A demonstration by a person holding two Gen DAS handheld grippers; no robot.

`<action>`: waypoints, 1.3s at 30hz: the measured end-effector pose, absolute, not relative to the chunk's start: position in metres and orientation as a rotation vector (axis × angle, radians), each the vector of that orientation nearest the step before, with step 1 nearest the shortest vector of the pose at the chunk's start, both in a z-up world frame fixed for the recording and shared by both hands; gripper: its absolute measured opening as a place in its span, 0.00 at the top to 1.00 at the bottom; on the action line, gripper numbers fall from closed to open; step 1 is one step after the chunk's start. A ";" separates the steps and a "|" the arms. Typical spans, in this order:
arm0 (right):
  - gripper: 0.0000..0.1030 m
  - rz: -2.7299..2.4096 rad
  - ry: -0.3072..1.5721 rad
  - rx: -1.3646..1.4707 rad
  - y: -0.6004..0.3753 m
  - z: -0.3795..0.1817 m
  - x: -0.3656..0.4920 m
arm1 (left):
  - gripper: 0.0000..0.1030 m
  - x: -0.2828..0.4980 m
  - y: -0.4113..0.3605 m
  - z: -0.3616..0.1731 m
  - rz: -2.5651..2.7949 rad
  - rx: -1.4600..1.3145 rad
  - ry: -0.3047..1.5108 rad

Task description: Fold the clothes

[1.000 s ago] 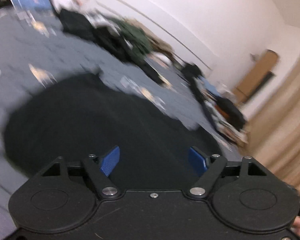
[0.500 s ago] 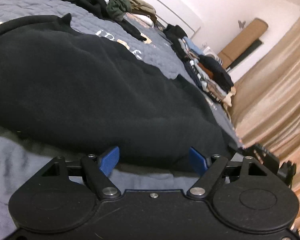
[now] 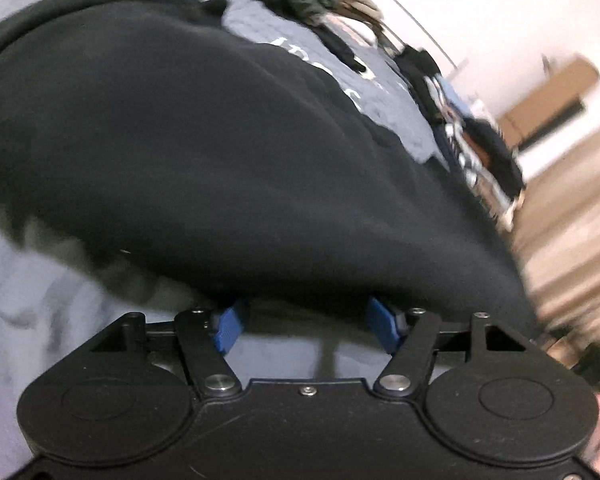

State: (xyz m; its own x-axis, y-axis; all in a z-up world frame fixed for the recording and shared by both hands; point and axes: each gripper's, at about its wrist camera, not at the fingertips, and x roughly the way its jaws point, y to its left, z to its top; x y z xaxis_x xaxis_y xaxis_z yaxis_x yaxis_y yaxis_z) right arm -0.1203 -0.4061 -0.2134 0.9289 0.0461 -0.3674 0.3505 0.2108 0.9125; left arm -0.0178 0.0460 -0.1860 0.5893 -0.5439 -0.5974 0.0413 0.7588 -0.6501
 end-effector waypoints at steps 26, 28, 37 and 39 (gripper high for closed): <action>0.92 -0.267 0.287 1.331 -0.399 -0.203 -0.132 | 0.89 -0.019 0.165 -0.168 -0.024 -0.995 0.607; 0.92 -0.259 0.277 1.324 -0.399 -0.201 -0.133 | 0.89 -0.022 0.170 -0.164 -0.021 -1.004 0.596; 0.89 -0.243 0.417 1.446 -0.417 -0.234 -0.121 | 0.75 -0.010 0.162 -0.181 -0.022 -0.926 0.762; 0.88 -0.216 0.433 1.420 -0.411 -0.226 -0.124 | 0.69 -0.016 0.158 -0.179 -0.027 -0.918 0.763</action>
State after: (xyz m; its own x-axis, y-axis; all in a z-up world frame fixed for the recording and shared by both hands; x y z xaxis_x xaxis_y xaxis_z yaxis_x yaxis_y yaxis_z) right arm -0.1237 -0.4111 -0.2256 0.9032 0.1101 -0.4149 0.3979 0.1482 0.9054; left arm -0.0161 0.1584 -0.1788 0.7415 -0.3315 -0.5833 -0.2893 0.6264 -0.7238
